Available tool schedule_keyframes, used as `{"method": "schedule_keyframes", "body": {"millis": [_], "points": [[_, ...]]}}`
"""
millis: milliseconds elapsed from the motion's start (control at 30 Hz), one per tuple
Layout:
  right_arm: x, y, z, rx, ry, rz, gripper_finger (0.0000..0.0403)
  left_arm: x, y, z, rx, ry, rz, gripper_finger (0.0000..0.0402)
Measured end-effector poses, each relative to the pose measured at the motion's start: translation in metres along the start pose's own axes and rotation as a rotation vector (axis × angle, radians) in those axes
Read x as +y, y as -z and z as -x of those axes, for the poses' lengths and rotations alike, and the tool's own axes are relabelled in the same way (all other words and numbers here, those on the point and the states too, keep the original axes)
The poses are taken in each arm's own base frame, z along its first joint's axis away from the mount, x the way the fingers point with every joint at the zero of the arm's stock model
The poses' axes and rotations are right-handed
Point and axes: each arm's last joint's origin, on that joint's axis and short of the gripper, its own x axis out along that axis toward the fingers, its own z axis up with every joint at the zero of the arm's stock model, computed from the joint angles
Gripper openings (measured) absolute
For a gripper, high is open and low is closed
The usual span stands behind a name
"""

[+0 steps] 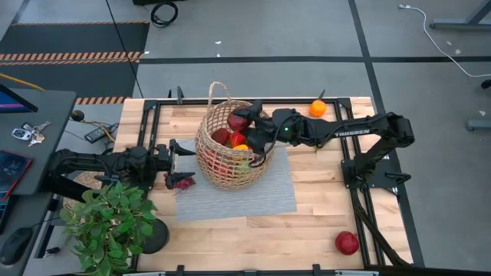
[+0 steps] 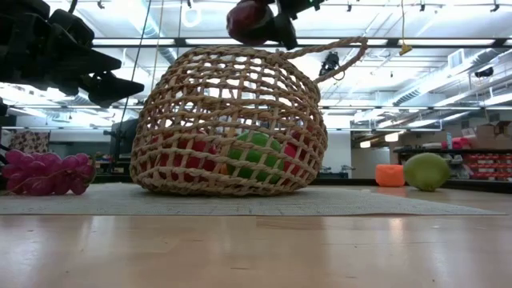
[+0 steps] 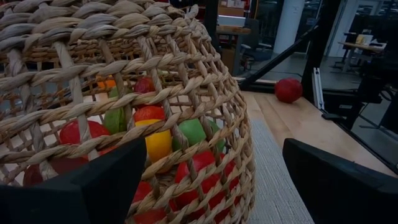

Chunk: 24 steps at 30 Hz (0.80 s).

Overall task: Build produce basket
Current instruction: Put the red apple into the brown basket

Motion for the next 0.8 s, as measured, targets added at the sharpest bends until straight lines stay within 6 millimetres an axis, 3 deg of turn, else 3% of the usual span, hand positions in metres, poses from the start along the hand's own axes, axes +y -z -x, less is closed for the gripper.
{"method": "schedule_keyframes", "body": {"millis": [333, 500, 800], "points": [[0.008, -0.002, -0.006, 0.011, -0.009, 0.137, 0.0362, 0.000, 0.000, 0.000, -0.002, 0.000, 0.000, 0.0386], [0.009, -0.004, -0.006, 0.012, -0.009, 0.125, 0.0362, 0.000, 0.000, 0.000, 0.000, 0.000, 0.000, 0.0386], [0.004, 0.009, -0.011, -0.063, -0.025, -0.204, 0.0362, 0.000, 0.000, 0.000, 0.000, 0.000, 0.000, 0.0386]]}}
